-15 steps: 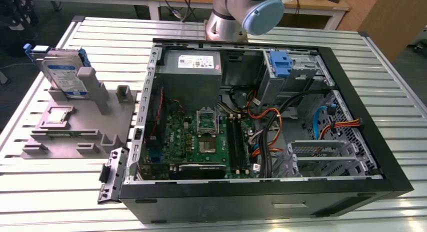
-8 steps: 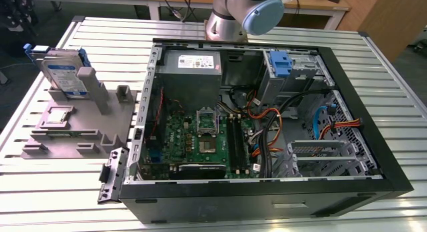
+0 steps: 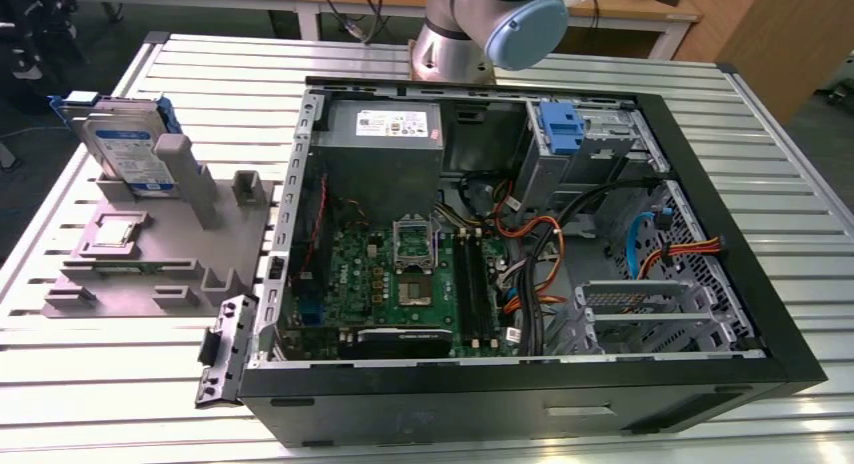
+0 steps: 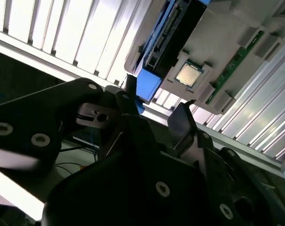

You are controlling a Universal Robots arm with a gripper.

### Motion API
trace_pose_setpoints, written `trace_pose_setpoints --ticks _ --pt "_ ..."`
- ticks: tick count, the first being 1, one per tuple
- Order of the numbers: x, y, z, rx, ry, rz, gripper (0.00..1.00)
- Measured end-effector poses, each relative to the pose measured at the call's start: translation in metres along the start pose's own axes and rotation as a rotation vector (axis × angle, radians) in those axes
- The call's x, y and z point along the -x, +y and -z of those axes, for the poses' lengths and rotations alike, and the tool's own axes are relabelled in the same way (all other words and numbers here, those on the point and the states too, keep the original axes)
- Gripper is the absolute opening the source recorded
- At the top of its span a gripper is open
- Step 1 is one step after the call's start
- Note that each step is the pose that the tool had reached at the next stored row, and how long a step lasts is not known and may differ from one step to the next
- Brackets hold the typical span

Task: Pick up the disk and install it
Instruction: 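Pick up the disk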

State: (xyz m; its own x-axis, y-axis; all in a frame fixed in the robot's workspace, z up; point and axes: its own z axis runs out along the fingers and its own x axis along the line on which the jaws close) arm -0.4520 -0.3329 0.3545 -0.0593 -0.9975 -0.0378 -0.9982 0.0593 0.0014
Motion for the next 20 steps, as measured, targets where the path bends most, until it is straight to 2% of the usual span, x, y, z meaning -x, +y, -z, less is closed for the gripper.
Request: trace_pose_setpoints --ticks 3,4,15,20 --pt "-0.0001 -0.0003 -0.0053 0.0002 -0.0007 0.0 0.58" --pt "-0.0002 -0.0004 -0.0071 0.0006 -0.0007 0.0 0.65" --pt "-0.0009 -0.0006 -0.0269 0.0027 -0.0022 0.0 0.65" --pt "-0.0012 -0.0006 -0.0354 0.0123 -0.0017 -0.001 0.65"
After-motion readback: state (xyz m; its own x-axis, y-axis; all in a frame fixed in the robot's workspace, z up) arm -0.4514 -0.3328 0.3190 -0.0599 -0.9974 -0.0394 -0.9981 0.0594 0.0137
